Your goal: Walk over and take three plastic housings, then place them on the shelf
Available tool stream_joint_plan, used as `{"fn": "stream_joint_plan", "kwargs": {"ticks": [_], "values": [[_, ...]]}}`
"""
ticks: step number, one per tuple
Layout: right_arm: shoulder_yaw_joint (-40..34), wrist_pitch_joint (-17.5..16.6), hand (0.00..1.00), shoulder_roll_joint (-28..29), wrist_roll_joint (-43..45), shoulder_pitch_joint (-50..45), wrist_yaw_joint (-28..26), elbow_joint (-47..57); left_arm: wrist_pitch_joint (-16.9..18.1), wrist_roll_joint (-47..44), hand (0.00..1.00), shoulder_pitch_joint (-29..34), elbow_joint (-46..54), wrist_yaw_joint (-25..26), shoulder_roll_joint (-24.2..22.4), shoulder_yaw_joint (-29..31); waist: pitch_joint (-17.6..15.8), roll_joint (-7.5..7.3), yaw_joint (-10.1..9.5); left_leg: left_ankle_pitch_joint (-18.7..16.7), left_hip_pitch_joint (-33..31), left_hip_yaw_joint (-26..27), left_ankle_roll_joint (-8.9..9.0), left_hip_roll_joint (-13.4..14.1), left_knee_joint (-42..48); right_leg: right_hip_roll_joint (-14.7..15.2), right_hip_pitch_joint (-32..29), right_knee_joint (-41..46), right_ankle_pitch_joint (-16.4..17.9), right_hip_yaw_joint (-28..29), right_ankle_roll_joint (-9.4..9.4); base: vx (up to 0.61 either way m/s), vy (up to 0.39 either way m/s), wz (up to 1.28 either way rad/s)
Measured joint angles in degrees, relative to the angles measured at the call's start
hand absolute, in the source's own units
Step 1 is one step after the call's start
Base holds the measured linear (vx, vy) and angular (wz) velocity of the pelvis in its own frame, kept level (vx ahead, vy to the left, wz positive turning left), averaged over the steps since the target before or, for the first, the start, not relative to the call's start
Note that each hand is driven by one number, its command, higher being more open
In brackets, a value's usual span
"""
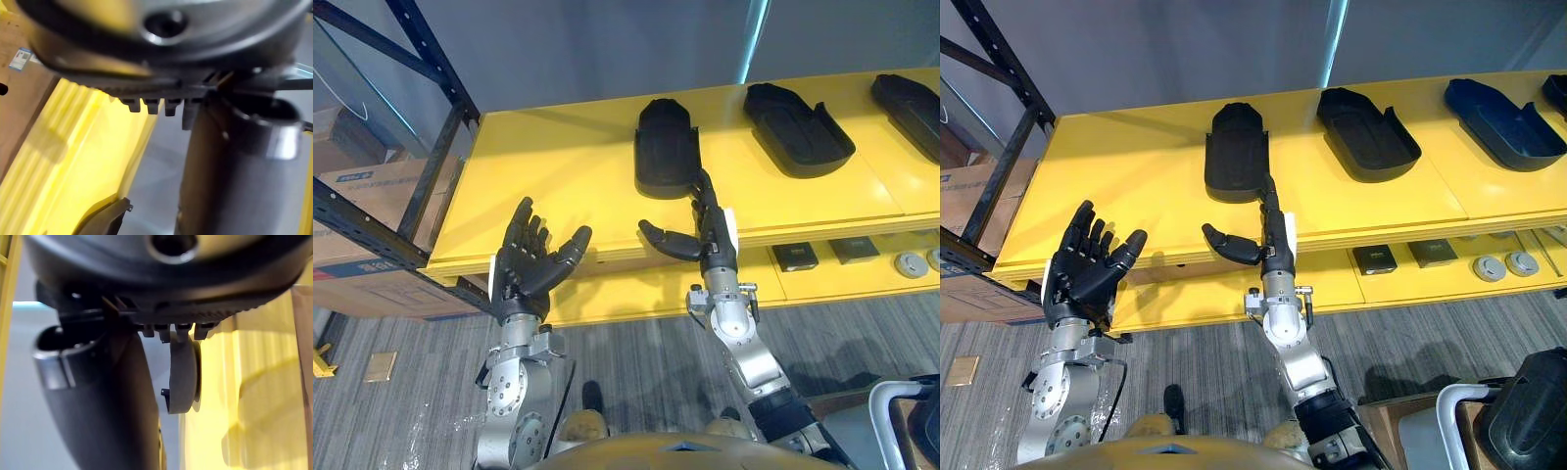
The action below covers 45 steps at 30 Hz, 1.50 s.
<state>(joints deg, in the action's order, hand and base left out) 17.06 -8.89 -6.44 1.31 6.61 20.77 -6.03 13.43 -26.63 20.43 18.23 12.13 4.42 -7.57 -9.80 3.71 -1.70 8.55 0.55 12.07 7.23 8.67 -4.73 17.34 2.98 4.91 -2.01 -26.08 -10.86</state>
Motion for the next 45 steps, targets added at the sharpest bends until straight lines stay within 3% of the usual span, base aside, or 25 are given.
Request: {"fn": "stream_joint_plan", "kwargs": {"ticks": [12, 17, 23, 28, 33, 40, 45], "values": [[-1.29, 0.22, 1.00, 0.04, -0.41, 4.43, 1.39, -2.81, 0.00, -0.02, 1.00, -0.65, -0.02, 0.02, -0.03, -0.86, -0.18, 0.30, -1.30, 0.68, -1.67, -1.13, -0.18, -0.14, 0.02, 0.29, -1.47, 1.34, 0.20, -0.68, 0.35, -0.01, -0.005, 0.04], [-1.48, 0.16, 1.00, -0.04, -0.25, 4.89, -0.97, -2.55, 0.00, -0.02, 1.00, -0.70, -0.02, -1.06, -0.06, -0.74, -0.27, 0.37, -1.17, 0.70, -1.41, -0.90, -0.19, -0.10, 0.02, 0.34, -1.57, 1.63, 0.36, -0.40, 0.55, -0.02, -0.008, -0.02], [-2.74, -0.99, 1.00, -1.13, 0.08, -5.44, -5.70, 14.92, 0.02, -0.02, 1.00, -0.43, 0.03, -2.48, -0.01, 1.21, -0.59, -0.31, -1.22, -0.38, 0.76, 1.73, 0.26, 0.39, -0.01, -0.41, -0.49, -0.41, -0.14, 1.50, 0.55, -0.01, -0.011, -0.18], [-14.57, -4.03, 1.00, -3.58, -0.56, -8.02, -6.42, 22.12, 0.02, -0.92, 1.00, -0.49, 0.08, -3.99, 0.21, 3.17, -0.80, -1.61, 0.53, -0.92, 2.14, 4.08, 0.72, 1.19, 0.00, -1.54, -0.04, -2.15, -1.37, 3.66, 0.61, 0.01, -0.013, -0.26], [-25.15, -3.88, 1.00, -8.35, 2.48, -8.06, -6.33, 21.61, -0.01, -2.50, 1.00, -0.48, 0.22, -5.93, 0.24, 3.62, -0.79, -1.69, 1.62, -1.60, 4.11, 6.55, 1.46, 2.25, -0.01, -2.73, 0.17, -2.56, -1.78, 6.02, 0.88, 0.00, -0.017, -0.26], [-31.21, -2.65, 1.00, -15.12, 4.73, -3.73, -8.22, 6.71, -1.15, -3.06, 1.00, -0.85, 0.24, -8.19, 1.55, 3.55, -0.60, -1.86, 2.29, -1.71, 4.73, 7.94, 1.78, 3.12, -0.02, -3.64, 0.16, -3.52, -2.39, 7.05, 1.28, -0.02, -0.013, -0.10], [-30.93, -1.76, 1.00, -25.94, 7.73, 12.61, -9.30, -14.23, -1.38, -4.51, 1.00, -3.49, 0.16, -8.53, 3.82, 2.90, -0.95, -1.85, 1.85, -1.34, -1.40, 5.30, 1.45, 3.46, 2.50, -3.72, -2.93, -3.92, -3.69, 5.16, 1.81, -0.06, -0.011, 0.22]]}}
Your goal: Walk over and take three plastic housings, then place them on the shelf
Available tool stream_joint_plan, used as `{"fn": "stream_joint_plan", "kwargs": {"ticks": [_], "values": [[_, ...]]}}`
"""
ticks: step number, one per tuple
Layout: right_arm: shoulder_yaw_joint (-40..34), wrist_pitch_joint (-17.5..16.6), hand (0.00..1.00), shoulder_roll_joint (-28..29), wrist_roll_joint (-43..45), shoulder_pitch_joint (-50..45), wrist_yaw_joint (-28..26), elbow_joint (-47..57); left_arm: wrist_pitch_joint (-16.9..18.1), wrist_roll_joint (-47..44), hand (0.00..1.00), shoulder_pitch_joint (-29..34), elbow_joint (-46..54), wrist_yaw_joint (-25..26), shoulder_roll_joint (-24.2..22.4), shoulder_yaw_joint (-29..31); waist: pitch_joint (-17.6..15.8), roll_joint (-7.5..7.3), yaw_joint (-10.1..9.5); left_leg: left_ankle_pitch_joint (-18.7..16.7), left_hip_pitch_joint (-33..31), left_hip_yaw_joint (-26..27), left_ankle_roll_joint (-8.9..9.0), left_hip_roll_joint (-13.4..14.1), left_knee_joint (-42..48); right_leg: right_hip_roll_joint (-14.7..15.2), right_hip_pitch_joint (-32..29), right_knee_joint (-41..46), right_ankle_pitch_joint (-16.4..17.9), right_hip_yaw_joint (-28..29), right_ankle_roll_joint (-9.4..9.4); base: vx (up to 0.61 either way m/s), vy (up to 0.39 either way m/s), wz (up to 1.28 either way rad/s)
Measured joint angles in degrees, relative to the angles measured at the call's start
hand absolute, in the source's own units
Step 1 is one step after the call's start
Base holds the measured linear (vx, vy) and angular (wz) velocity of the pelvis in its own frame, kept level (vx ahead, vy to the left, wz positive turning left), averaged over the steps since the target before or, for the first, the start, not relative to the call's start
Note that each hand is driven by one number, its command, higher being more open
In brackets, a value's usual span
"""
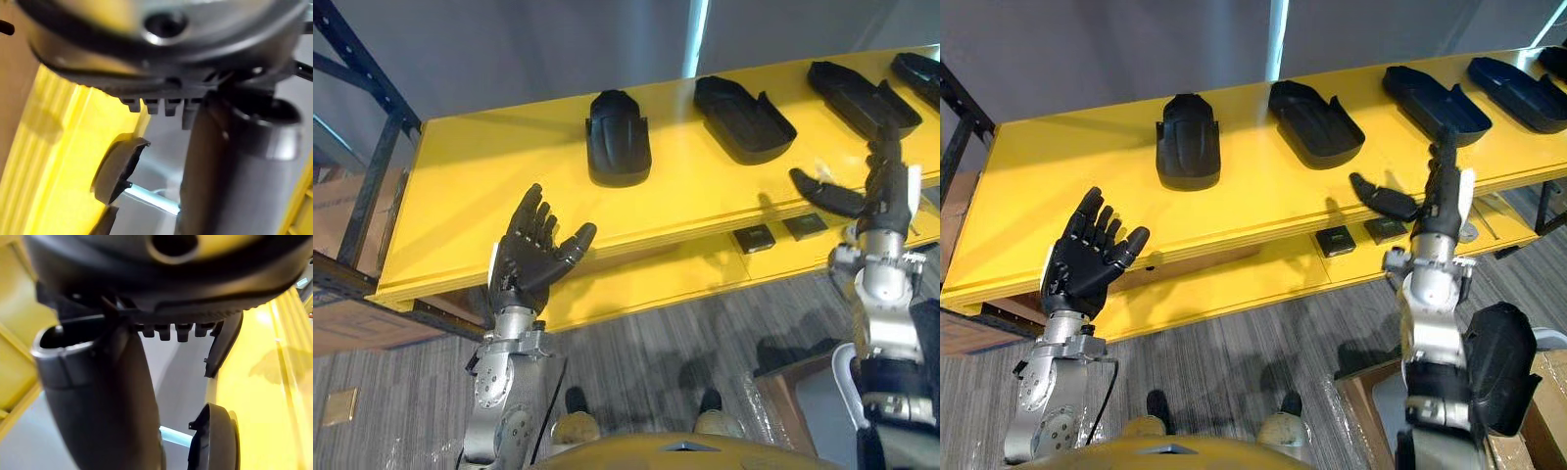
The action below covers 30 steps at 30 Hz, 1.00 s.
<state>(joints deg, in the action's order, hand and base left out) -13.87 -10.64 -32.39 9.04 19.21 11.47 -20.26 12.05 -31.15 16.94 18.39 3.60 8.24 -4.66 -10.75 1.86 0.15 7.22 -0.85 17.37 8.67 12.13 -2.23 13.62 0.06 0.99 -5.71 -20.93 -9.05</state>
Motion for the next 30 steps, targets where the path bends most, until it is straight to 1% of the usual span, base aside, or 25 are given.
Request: {"fn": "stream_joint_plan", "kwargs": {"ticks": [2, 4, 5, 6, 8, 10, 11, 12, 14, 17, 22, 30], "values": [[0.56, -0.26, 1.00, -2.58, 1.90, 4.91, -0.24, -4.91, 0.05, -0.09, 1.00, -1.35, -0.20, 0.04, 0.67, 0.07, -1.19, 0.15, -0.20, 0.02, -1.12, -1.01, -0.05, 0.15, 1.16, 0.00, -0.08, 0.19, -0.07, -0.67, 0.11, -0.03, -0.015, 0.21], [2.04, -1.88, 1.00, -5.92, 4.93, 10.59, -1.20, -11.01, 0.31, -0.27, 1.00, -3.24, -0.20, 0.06, 1.35, 0.17, -3.37, 0.73, -0.73, -0.17, -2.34, -2.08, -0.09, 0.28, 2.37, 0.05, -0.58, 1.09, 0.04, -1.19, 0.28, -0.06, -0.010, 0.14], [2.78, -2.73, 1.00, -7.68, 6.96, 13.31, -2.13, -14.07, 0.75, -0.34, 1.00, -4.41, -0.20, 0.20, 1.49, 0.32, -4.42, 1.18, -1.32, -0.16, -3.49, -2.46, -0.13, 0.40, 3.10, 0.09, -1.50, 1.66, 0.11, -1.29, 0.37, -0.07, -0.005, 0.09], [3.11, -2.92, 1.00, -8.38, 8.04, 14.52, -2.54, -15.27, 1.33, -0.47, 1.00, -4.99, -0.31, 0.40, 1.51, 0.33, -5.03, 1.46, -1.56, -0.19, -3.87, -2.67, -0.19, 0.47, 3.23, 0.10, -1.85, 1.96, 0.17, -1.34, 0.45, -0.08, -0.005, 0.11], [4.37, -3.52, 1.00, -8.92, 11.88, 19.45, -3.75, -20.40, 3.75, -2.74, 1.00, -6.42, -0.35, 1.38, 1.53, 0.79, -7.25, 2.12, -1.62, 0.08, -4.80, -3.52, -0.42, 0.50, 3.36, 0.09, -2.31, 2.32, 0.19, -1.97, 0.48, -0.06, -0.004, 0.13], [5.00, -3.72, 1.00, -8.95, 14.32, 21.67, -4.76, -24.08, 5.32, -3.30, 1.00, -7.42, -0.37, 1.85, 1.59, 1.27, -8.44, 2.24, -1.99, 0.15, -5.25, -3.65, -0.49, 0.55, 3.60, 0.17, -2.95, 3.09, 0.33, -1.87, 0.68, -0.04, 0.000, 0.06], [5.27, -3.68, 1.00, -8.97, 17.02, 22.77, -6.20, -26.56, 6.38, -4.55, 1.00, -8.73, -0.38, 2.31, 1.79, 1.36, -9.31, 2.32, -2.40, 0.22, -5.98, -4.06, -0.59, 0.56, 4.05, 0.18, -3.19, 3.12, 0.33, -2.20, 0.69, -0.02, -0.001, 0.08], [5.43, -3.55, 1.00, -8.97, 18.75, 23.16, -7.18, -27.52, 6.64, -4.55, 1.00, -9.40, -0.40, 2.41, 1.85, 1.56, -9.99, 2.40, -2.73, 0.28, -6.01, -4.16, -0.66, 0.56, 4.12, 0.20, -3.18, 3.22, 0.33, -2.24, 0.69, 0.00, -0.001, 0.08], [5.67, -3.36, 1.00, -8.97, 19.59, 23.40, -8.53, -28.55, 6.64, -4.53, 1.00, -10.11, -0.58, 2.50, 1.95, 1.74, -10.33, 2.41, -3.21, 0.38, -6.40, -4.28, -0.73, 0.53, 4.22, 0.32, -3.61, 3.69, 0.42, -2.27, 0.82, 0.00, 0.003, 0.04], [5.71, -3.04, 1.00, -9.27, 21.90, 25.71, -10.58, -29.37, 6.67, -4.51, 1.00, -10.39, -1.54, 2.45, 2.69, 2.54, -10.84, 2.01, -2.99, 0.31, -6.73, -4.51, -0.79, 0.57, 4.79, 0.45, -3.99, 4.65, 0.92, -2.30, 1.22, 0.00, 0.000, 0.00], [6.79, -2.30, 1.00, -10.02, 23.90, 26.86, -15.17, -30.61, 6.67, -4.48, 1.00, -10.60, -2.54, 2.36, 2.92, 2.57, -12.08, 2.34, -3.16, 0.11, -6.67, -4.93, -0.82, 0.54, 5.12, 1.22, -5.02, 8.14, 2.86, -2.23, 1.21, -0.04, -0.003, 0.03], [6.63, -2.37, 1.00, -10.62, 23.93, 26.98, -18.26, -30.82, 6.67, -4.48, 1.00, -10.57, -2.60, 2.09, 2.95, 3.04, -12.31, 2.63, -3.13, 0.30, -5.91, -4.42, -0.85, 0.52, 4.66, 1.41, -5.36, 9.05, 3.17, -1.61, 1.21, -0.01, -0.002, -0.03]]}}
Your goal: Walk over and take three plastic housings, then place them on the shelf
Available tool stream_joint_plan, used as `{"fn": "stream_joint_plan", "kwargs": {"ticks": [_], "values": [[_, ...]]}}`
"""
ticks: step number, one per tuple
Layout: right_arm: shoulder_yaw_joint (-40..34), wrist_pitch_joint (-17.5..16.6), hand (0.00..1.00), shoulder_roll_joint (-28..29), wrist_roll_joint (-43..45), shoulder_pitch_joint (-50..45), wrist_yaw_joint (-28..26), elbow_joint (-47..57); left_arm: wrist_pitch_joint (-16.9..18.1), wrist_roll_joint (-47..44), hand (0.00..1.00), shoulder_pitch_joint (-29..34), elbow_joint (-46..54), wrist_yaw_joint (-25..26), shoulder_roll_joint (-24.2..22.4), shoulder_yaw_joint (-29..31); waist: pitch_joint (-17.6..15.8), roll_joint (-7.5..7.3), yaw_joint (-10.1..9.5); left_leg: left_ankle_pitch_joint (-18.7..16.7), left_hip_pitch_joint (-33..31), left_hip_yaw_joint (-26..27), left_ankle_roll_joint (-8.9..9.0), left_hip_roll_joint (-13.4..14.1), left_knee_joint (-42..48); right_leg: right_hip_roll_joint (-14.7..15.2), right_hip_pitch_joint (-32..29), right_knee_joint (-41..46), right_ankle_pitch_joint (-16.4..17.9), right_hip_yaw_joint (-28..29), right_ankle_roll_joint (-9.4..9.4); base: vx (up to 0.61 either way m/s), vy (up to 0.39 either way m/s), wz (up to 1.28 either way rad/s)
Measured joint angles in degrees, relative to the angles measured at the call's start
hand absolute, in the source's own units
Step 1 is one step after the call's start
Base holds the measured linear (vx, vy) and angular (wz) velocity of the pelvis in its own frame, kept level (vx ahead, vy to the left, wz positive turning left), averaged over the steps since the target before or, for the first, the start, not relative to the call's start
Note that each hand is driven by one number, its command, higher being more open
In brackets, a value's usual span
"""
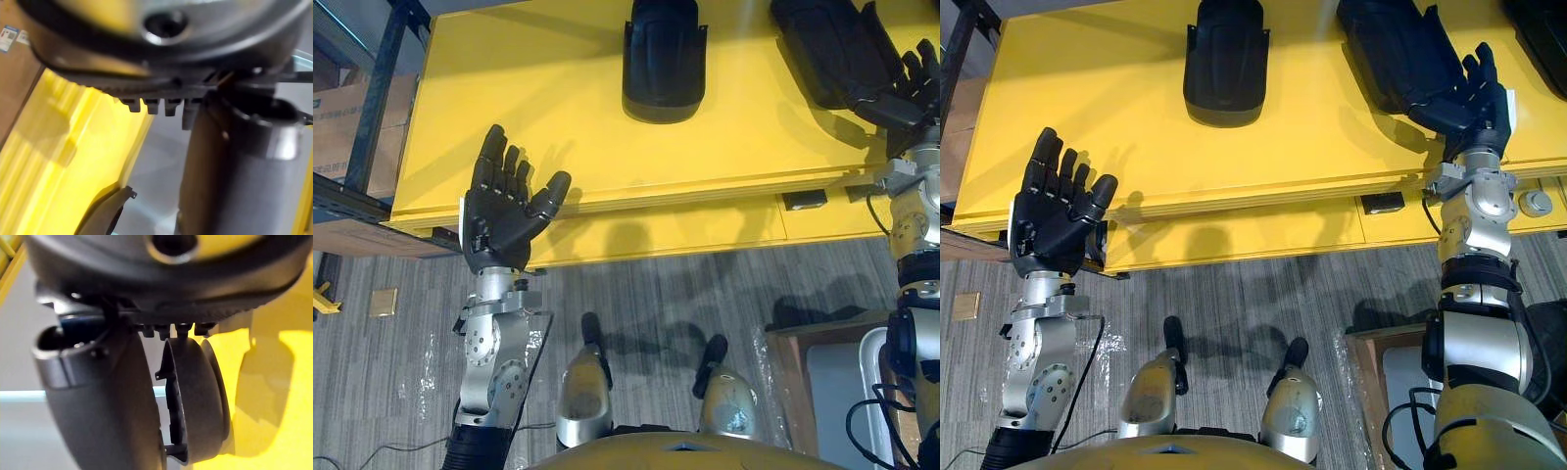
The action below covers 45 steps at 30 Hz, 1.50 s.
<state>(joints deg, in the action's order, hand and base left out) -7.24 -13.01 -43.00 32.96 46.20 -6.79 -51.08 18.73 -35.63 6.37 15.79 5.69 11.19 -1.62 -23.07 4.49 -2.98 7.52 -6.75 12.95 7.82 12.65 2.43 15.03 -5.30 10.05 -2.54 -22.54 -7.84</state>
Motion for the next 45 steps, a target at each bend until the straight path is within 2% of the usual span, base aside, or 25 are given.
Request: {"fn": "stream_joint_plan", "kwargs": {"ticks": [18, 23, 27, 28, 33, 39, 45], "values": [[-2.67, 0.14, 1.00, 0.05, -1.06, -8.95, -1.20, 5.59, -0.01, 0.05, 1.00, 1.01, -0.04, -2.41, 0.44, 0.55, 0.36, -0.22, -0.09, 1.33, 4.26, 0.88, 0.22, -0.14, -3.87, -0.24, 2.39, -0.09, 0.78, 0.28, -0.32, 0.00, -0.001, -0.01], [-3.43, 0.27, 1.00, 2.74, -1.17, -12.97, -1.84, 6.85, -0.02, 0.05, 1.00, 2.36, -0.86, -2.79, 0.72, 0.53, 3.31, -1.46, -0.04, 2.03, 5.25, 0.94, 0.30, -0.22, -5.03, -0.31, 2.97, -0.37, 0.78, 0.01, -0.27, 0.03, -0.011, 0.02], [-4.20, 0.50, 1.00, 3.02, -1.15, -16.60, -3.95, 7.95, -0.10, 0.06, 1.00, 3.28, -1.49, -3.56, 0.72, 0.52, 4.39, -1.62, -0.04, 2.06, 6.30, 0.69, 0.32, -0.27, -5.66, -0.43, 4.59, -1.16, 0.82, -0.85, -0.34, -0.01, -0.008, 0.05], [-4.27, 1.27, 1.00, 4.22, -3.01, -19.03, -5.20, 8.36, -0.38, 0.07, 1.00, 5.00, -1.81, -4.55, 0.73, 0.87, 6.75, -1.99, -0.05, 2.06, 6.60, 0.70, 0.31, -0.27, -6.02, -0.51, 4.90, -1.47, 0.84, -0.91, -0.49, -0.04, -0.010, 0.01], [-3.88, 1.45, 1.00, 4.82, -3.33, -20.73, -5.16, 8.29, -1.14, 0.08, 1.00, 5.33, -1.84, -5.03, 0.81, 1.00, 7.96, -2.17, -0.24, 2.21, 7.25, 0.48, 0.08, -0.27, -6.80, -0.86, 6.30, -3.14, 0.41, -1.52, -1.10, -0.03, -0.005, 0.04], [-2.86, 1.40, 1.00, 4.81, -3.33, -19.19, -2.91, 7.56, -1.20, 0.08, 1.00, 5.34, -1.99, -5.11, 1.01, 1.19, 7.97, -2.23, -0.27, 2.50, 6.06, -0.65, 0.13, -0.25, -6.66, -0.91, 5.86, -3.13, 0.29, -2.37, -1.00, 0.00, -0.007, 0.07], [-1.45, 2.43, 1.00, 4.81, -5.78, -14.24, 7.55, 4.85, -1.18, 0.08, 1.00, 5.13, -2.03, -4.68, 1.01, 1.36, 7.93, -2.27, -0.70, 2.72, 5.03, -0.73, 0.34, -0.22, -6.44, -0.94, 4.75, -3.01, 0.15, -2.25, -0.84, 0.00, 0.000, 0.00]]}}
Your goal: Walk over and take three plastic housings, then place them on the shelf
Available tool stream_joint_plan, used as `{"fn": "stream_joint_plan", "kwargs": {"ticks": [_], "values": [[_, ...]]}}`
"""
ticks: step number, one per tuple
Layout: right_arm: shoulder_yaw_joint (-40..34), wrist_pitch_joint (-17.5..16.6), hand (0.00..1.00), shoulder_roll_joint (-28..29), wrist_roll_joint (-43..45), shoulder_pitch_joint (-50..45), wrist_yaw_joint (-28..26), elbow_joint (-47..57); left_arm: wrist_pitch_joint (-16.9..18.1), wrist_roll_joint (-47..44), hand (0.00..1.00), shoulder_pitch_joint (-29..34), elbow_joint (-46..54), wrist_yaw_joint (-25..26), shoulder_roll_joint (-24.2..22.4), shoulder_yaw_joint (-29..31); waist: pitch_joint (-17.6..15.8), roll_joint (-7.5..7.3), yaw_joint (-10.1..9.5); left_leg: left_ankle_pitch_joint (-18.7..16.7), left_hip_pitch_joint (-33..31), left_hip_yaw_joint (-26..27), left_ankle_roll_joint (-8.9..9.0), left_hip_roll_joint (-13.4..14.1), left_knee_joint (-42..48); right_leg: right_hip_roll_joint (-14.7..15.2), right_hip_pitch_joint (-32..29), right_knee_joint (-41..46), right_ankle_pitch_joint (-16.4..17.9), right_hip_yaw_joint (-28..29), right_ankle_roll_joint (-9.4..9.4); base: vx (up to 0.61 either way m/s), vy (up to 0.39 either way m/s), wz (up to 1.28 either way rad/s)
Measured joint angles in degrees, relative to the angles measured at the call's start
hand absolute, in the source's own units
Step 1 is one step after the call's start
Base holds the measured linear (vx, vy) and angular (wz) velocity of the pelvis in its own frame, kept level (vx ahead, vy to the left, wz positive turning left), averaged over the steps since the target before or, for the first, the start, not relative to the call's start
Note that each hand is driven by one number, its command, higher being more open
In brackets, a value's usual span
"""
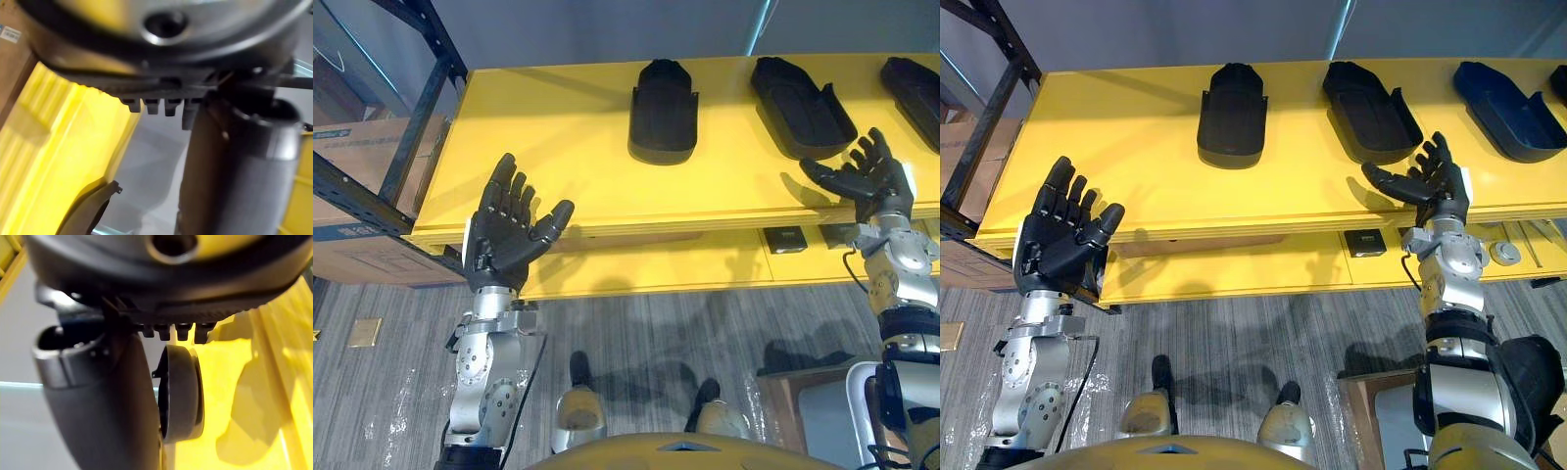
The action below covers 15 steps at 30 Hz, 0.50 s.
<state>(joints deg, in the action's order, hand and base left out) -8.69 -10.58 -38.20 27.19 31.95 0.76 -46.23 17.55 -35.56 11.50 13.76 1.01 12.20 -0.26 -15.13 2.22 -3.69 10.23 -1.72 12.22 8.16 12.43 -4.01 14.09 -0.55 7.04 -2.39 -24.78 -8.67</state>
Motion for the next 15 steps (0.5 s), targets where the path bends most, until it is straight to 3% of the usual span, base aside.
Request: {"fn": "stream_joint_plan", "kwargs": {"ticks": [2, 6, 11, 15], "values": [[-0.07, 0.25, 1.00, 0.00, -0.57, 1.15, 4.29, -0.88, 0.02, 0.00, 1.00, -0.14, 0.00, 0.74, 0.00, -0.07, -0.02, -0.01, -0.66, 0.00, -0.13, 0.00, 0.00, 0.00, 0.07, 0.00, -0.15, 0.06, 0.00, 0.02, 0.01, 0.00, 0.000, 0.00], [-0.42, 0.30, 1.00, 0.00, -2.09, 3.87, 7.87, -1.26, 0.10, -0.01, 1.00, -0.28, 0.00, 2.88, 0.00, -0.36, -0.62, 0.11, -0.71, -0.15, -1.12, -0.11, 0.02, 0.05, 0.95, 0.05, -0.81, 0.32, 0.04, 0.04, 0.07, 0.00, 0.000, 0.00], [-1.49, 0.34, 1.00, -0.39, -2.04, 8.50, 9.59, -1.26, 0.32, -0.01, 1.00, -2.08, -0.02, 4.46, 0.03, -1.37, -3.62, 0.49, -0.67, -0.51, -2.28, -0.16, -0.03, 0.15, 1.98, 0.26, -2.18, 1.43, 0.17, 0.45, 0.22, -0.03, 0.000, -0.01], [-1.46, 0.39, 1.00, -0.44, -1.67, 10.29, 7.31, -1.51, 0.34, -0.01, 1.00, -2.69, -0.02, 4.97, 0.06, -1.34, -5.17, 0.79, -0.67, -0.63, -3.15, -0.13, -0.23, 0.04, 2.88, 0.71, -3.32, 2.81, 0.46, 0.73, 0.60, 0.00, 0.000, 0.00]]}}
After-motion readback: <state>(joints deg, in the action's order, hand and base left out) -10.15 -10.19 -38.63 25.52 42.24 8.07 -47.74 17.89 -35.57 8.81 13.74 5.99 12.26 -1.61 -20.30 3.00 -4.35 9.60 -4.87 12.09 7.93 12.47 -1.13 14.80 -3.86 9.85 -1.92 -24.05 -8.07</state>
